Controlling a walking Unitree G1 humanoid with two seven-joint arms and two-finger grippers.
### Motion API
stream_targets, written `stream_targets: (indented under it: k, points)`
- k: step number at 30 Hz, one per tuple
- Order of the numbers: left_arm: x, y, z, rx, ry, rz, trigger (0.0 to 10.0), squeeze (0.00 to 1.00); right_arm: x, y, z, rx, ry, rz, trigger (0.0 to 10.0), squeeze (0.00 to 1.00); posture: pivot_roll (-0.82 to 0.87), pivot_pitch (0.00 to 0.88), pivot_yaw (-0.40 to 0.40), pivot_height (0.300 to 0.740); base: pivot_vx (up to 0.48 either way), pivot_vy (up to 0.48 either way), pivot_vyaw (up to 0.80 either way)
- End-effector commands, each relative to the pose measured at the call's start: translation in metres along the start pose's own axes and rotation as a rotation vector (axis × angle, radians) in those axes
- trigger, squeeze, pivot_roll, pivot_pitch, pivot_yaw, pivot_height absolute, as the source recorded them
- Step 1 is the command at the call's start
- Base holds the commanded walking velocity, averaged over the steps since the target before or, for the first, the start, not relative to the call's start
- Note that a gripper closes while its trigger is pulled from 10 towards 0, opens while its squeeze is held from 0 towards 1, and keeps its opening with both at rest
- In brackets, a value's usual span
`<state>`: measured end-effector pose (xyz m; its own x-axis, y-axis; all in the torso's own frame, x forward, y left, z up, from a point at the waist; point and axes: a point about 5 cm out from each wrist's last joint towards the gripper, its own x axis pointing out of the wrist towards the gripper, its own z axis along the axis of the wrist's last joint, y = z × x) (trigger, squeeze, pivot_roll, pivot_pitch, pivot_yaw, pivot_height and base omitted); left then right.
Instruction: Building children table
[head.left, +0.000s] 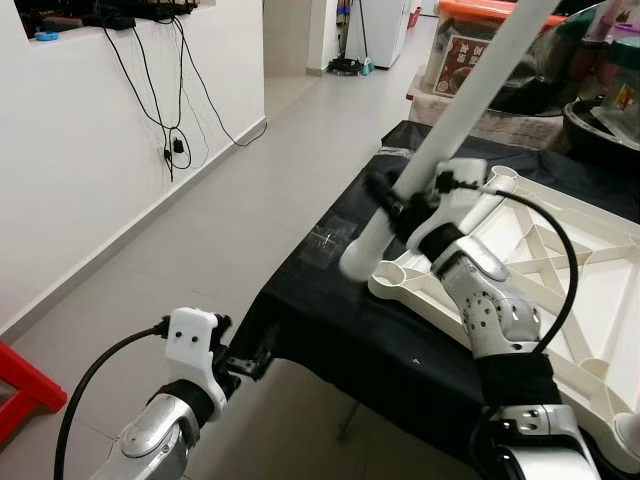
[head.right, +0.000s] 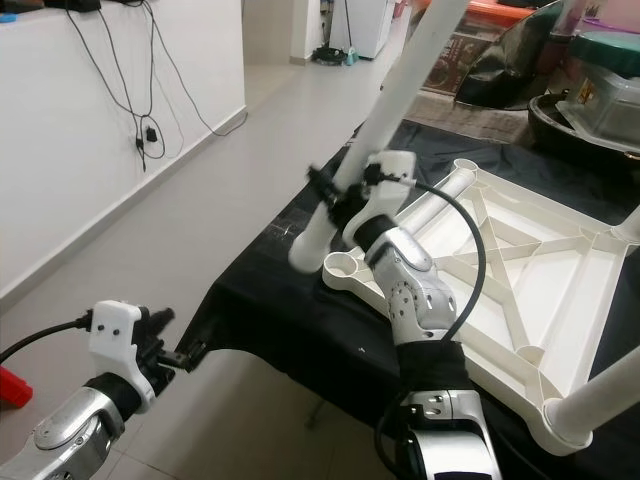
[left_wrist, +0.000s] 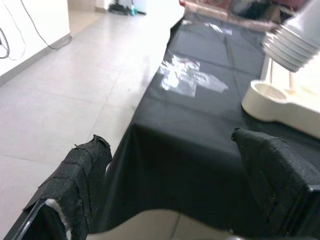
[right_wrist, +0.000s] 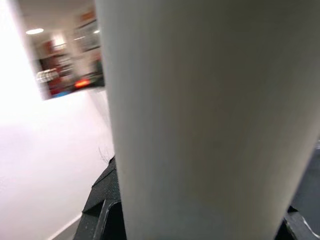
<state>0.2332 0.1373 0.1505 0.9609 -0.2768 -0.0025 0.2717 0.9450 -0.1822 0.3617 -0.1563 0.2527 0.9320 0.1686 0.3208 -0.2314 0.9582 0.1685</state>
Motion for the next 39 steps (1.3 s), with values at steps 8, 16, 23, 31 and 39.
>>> stream_targets:
  k: [8,16,23,31,39]
  points:
    - [0.000,-0.004,-0.007,0.027,0.005,0.017,10.0,0.00,-0.006,0.006,-0.009,-0.044,-0.030,-0.071,10.0,0.00,0.11,0.046,-0.074,0.740,0.236,0.000,0.00]
    - [0.000,-0.007,-0.011,0.053,0.005,0.007,10.0,0.00,-0.002,0.014,-0.014,-0.046,-0.050,-0.091,10.0,0.00,0.11,0.036,-0.075,0.740,0.312,0.000,0.00]
    - [0.000,-0.010,-0.014,0.050,0.005,0.005,10.0,0.00,-0.002,0.017,-0.016,-0.039,-0.054,-0.083,10.0,0.00,0.11,0.029,-0.076,0.740,0.310,0.000,0.00]
    - [0.001,-0.012,-0.018,0.027,0.024,-0.003,10.0,0.00,-0.001,0.015,-0.014,-0.044,-0.070,-0.081,10.0,0.00,0.10,0.039,-0.075,0.740,0.156,0.000,0.00]
    - [0.001,-0.013,-0.019,0.034,0.024,-0.006,10.0,0.00,0.003,0.014,-0.011,-0.047,-0.076,-0.061,10.0,0.00,0.10,0.045,-0.076,0.740,0.000,0.000,0.00]
